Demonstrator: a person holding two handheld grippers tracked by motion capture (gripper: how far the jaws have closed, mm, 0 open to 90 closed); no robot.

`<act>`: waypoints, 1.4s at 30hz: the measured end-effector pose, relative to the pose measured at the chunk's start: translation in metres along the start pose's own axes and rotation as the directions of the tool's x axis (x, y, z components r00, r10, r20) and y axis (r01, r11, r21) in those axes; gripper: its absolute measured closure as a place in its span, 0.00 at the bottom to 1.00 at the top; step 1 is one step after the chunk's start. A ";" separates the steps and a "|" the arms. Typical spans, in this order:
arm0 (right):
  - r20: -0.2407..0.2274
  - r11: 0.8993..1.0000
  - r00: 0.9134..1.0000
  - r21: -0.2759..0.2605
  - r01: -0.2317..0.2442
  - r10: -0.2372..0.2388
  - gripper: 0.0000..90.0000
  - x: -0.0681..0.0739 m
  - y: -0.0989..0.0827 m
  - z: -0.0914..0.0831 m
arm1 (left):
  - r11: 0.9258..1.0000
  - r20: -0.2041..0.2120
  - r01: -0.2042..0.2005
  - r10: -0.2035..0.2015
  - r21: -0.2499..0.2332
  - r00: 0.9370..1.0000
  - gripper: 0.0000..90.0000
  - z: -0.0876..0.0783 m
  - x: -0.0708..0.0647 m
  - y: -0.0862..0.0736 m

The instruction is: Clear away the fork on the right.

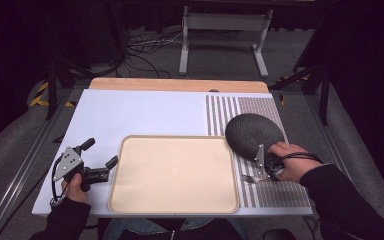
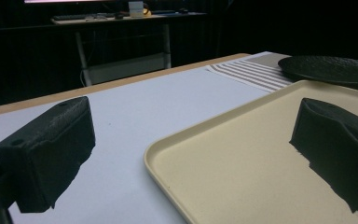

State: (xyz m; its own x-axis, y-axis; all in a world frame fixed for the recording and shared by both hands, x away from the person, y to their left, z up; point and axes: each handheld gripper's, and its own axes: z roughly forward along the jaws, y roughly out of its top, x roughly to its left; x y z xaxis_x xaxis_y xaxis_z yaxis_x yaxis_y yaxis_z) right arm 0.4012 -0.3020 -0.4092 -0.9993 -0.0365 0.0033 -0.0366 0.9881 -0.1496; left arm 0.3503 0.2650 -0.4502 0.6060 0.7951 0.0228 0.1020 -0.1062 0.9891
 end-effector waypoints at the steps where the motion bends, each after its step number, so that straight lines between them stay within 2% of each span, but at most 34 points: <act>1: 0.007 1.000 1.000 0.003 -0.002 0.002 0.93 0.000 0.000 -0.002 | 1.000 0.000 0.000 0.000 0.000 1.000 0.00 0.000 0.000 0.000; 6: 0.017 0.998 0.998 -0.011 -0.055 0.055 0.93 0.001 -0.004 -0.011 | 1.000 0.001 -0.002 0.002 0.002 1.000 0.00 0.000 0.000 0.000; 12: 0.027 0.992 0.993 -0.059 -0.115 0.117 0.93 0.001 -0.007 -0.026 | 1.000 0.002 0.001 -0.001 0.001 1.000 0.00 0.000 0.000 0.000; 17: 0.047 0.990 0.990 -0.046 -0.134 0.136 0.93 0.000 -0.007 -0.037 | 1.000 0.001 0.002 -0.002 0.001 1.000 0.00 0.001 0.000 -0.001; 24: 0.057 0.977 0.980 -0.105 -0.184 0.191 0.93 -0.001 -0.008 -0.052 | 1.000 0.001 0.001 -0.001 0.002 1.000 0.00 0.000 0.000 -0.001; 25: 0.057 0.970 0.974 -0.113 -0.214 0.221 0.93 -0.001 -0.008 -0.054 | 1.000 0.000 0.001 -0.001 0.002 1.000 0.00 0.000 0.000 -0.001; 28: 0.058 0.964 0.970 -0.141 -0.226 0.236 0.93 -0.002 -0.007 -0.058 | 1.000 0.001 0.001 -0.001 0.002 1.000 0.00 0.000 0.000 -0.001; 30: 0.048 0.950 0.960 -0.166 -0.263 0.274 0.93 -0.002 -0.004 -0.061 | 1.000 0.001 0.001 -0.001 0.002 1.000 0.00 0.001 0.000 -0.001; 31: 0.050 0.948 0.960 -0.177 -0.264 0.277 0.93 -0.003 -0.003 -0.062 | 1.000 0.001 0.001 -0.001 0.003 1.000 0.00 0.001 0.000 -0.001; 33: 0.032 0.928 0.946 -0.209 -0.308 0.322 0.93 -0.003 -0.001 -0.064 | 1.000 0.002 -0.001 0.001 0.003 1.000 0.00 0.001 0.000 -0.001; 36: 0.027 0.915 0.936 -0.224 -0.335 0.350 0.93 -0.003 0.005 -0.067 | 1.000 0.003 0.000 0.000 0.003 1.000 0.00 0.001 0.000 -0.001; 38: 0.020 0.908 0.933 -0.235 -0.346 0.360 0.93 -0.004 0.008 -0.068 | 1.000 0.003 0.001 -0.001 0.004 1.000 0.00 0.001 0.001 -0.001; 39: 0.020 0.908 0.933 -0.235 -0.346 0.360 0.93 -0.004 0.008 -0.068 | 1.000 0.003 0.001 -0.001 0.004 1.000 0.00 0.001 0.001 -0.001; 40: 0.007 0.895 0.925 -0.253 -0.367 0.381 0.93 -0.004 0.012 -0.070 | 1.000 0.004 0.001 -0.001 0.004 1.000 0.00 0.001 0.001 -0.001; 41: 0.007 0.895 0.925 -0.253 -0.367 0.381 0.93 -0.004 0.012 -0.070 | 1.000 0.004 0.001 -0.001 0.004 1.000 0.00 0.001 0.001 -0.001; 42: 0.000 0.889 0.921 -0.263 -0.375 0.389 0.93 -0.004 0.014 -0.071 | 1.000 0.004 0.001 -0.001 0.003 1.000 0.00 0.001 0.001 -0.001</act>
State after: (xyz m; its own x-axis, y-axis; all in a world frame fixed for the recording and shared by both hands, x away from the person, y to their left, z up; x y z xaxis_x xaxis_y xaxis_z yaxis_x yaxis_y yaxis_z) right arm 0.4046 -0.2775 -0.3413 -0.9349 0.3506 -0.0552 0.3419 0.9313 0.1259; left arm 0.3511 0.2652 -0.4509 0.6090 0.7929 0.0217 0.1051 -0.1078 0.9886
